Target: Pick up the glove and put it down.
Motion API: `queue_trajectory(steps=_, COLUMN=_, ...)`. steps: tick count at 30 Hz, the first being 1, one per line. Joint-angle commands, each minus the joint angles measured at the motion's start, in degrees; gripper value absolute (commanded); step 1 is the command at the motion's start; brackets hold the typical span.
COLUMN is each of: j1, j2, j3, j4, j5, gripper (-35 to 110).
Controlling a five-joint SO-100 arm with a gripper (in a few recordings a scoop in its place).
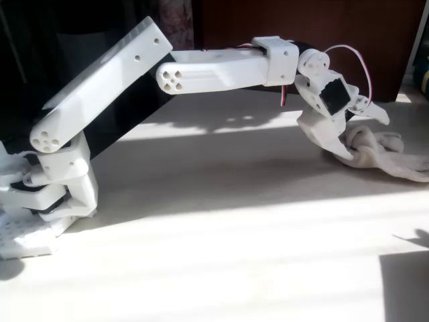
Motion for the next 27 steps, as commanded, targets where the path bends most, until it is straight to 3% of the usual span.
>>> queue_trajectory(steps=1, j1=0.4, j2=0.4, j3=-2.6, j4=-0.6, j5=0.4, gripper=9)
queue_trajectory(steps=3, j1=0.4, j2=0.4, j3=-2.6, j4=-0.7, j5=0.4, gripper=-2)
queue_trajectory(steps=20, j1=0.9, j2=1.2, j3=-2.7, j4=-0.4, j5=-0.2, gripper=-1)
queue_trajectory(steps=27, j1=1.7, j2=9.3, j3=-2.6, j4=3.7, j5=-0.3, gripper=-1)
